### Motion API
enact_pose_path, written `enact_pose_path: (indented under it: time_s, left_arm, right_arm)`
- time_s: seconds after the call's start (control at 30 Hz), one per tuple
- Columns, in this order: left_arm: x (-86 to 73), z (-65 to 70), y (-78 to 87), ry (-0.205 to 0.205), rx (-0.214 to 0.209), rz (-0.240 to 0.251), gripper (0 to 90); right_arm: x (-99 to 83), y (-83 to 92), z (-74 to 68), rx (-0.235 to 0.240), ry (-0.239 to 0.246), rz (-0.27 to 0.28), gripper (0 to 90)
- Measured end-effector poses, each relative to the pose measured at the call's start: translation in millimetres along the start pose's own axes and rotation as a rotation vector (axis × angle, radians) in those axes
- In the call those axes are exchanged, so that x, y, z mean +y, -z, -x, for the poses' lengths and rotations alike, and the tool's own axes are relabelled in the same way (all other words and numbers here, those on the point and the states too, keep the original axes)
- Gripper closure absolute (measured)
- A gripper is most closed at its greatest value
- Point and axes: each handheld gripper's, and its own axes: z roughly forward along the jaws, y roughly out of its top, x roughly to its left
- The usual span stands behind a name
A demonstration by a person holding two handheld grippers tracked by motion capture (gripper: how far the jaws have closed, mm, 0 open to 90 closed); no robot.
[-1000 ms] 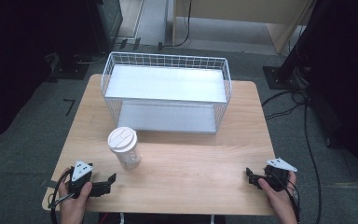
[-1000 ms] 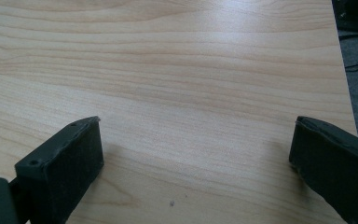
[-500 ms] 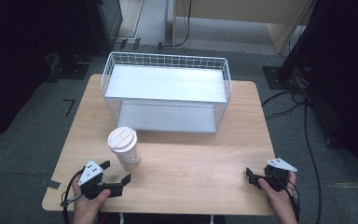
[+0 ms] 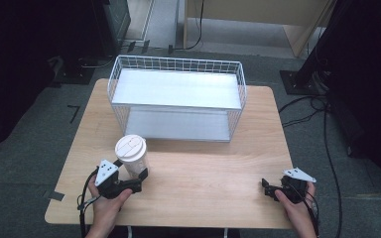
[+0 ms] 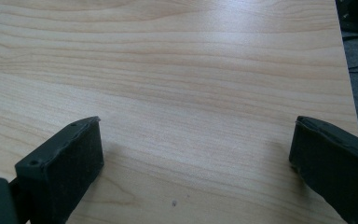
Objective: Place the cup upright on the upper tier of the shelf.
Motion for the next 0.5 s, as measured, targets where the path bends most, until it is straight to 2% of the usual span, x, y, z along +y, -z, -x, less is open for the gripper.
enact_pose_path:
  time_s: [0.1, 0.23, 0.33, 0.5]
  left_arm:
    - [0.4, 3.3, -6.9, -0.040, 0.055, 0.033, 4.9]
    - [1.0, 6.5, -11.0, -0.090, 0.103, 0.088, 8.8]
    - [3.4, 5.5, -11.6, -0.092, 0.108, 0.128, 11.3]
    - [6.6, 8.6, -10.0, -0.122, 0.117, 0.195, 13.4]
  right_arm:
    - [0.0, 0.0, 0.1, 0.001, -0.001, 0.000, 2.4]
    - [0.0, 0.0, 0.1, 0.001, 0.000, 0.001, 2.4]
    - [-0.1, 0.1, 0.2, 0.001, 0.001, 0.000, 2.4]
    - [0.0, 0.0, 0.0, 0.001, 0.000, 0.000, 2.4]
